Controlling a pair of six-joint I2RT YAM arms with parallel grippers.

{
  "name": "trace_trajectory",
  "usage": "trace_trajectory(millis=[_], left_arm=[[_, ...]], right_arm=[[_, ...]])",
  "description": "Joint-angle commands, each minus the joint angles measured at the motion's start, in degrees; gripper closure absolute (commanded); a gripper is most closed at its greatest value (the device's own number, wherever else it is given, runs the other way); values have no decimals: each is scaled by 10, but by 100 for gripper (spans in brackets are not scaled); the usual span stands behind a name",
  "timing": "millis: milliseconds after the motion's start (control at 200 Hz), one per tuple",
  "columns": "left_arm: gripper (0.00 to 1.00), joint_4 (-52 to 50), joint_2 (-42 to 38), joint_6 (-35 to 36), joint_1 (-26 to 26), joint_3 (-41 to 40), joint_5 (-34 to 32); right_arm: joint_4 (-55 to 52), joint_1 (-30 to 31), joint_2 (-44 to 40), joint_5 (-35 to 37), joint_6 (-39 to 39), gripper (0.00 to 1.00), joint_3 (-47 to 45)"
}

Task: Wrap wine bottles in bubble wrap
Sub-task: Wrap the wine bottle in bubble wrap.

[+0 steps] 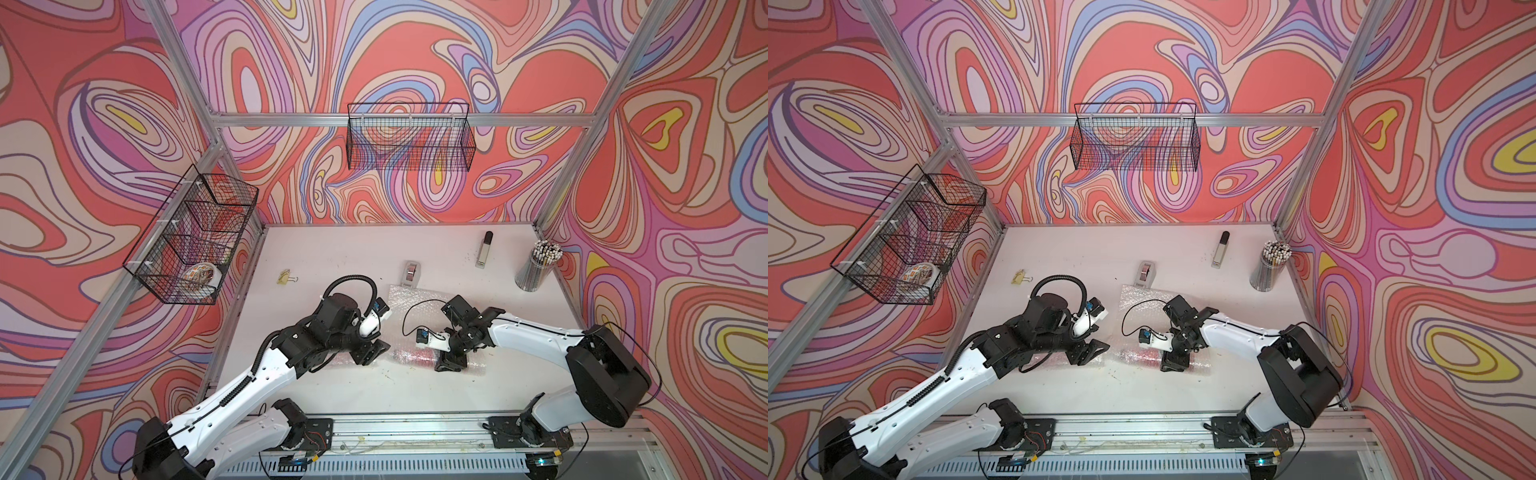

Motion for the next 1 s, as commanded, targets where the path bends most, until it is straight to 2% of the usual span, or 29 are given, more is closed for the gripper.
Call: trace_trajectory(millis=[0, 90, 230, 370, 536, 606, 686, 811, 926, 996], left_arm=[[33, 16, 0, 70, -47, -14, -23], [32, 16, 17, 119, -108, -23, -88], [27, 73, 59, 167, -182, -38, -188], [14, 224, 131, 236, -260, -73, -305], [10, 378, 256, 336, -314, -76, -400], [9, 441, 295, 388, -317, -74, -412], [9, 465, 330, 410, -316, -60, -401], [11, 483, 377, 414, -312, -51, -391], [20, 449, 389, 398, -293, -39, -356], [21, 450, 395, 396, -283, -38, -349]], right_arm=[[-67, -15, 53, -37, -2, 44, 15], [-70, -31, 83, -53, -9, 44, 33], [-71, -50, 93, -54, -19, 43, 44], [-89, -61, 132, -80, -25, 42, 66], [-106, -65, 160, -83, -36, 41, 88], [-103, -66, 160, -85, -36, 41, 87], [-102, -66, 161, -86, -36, 41, 86], [-102, -67, 161, -88, -37, 41, 86], [-100, -66, 159, -88, -36, 41, 84], [-102, -66, 158, -89, -36, 40, 85]])
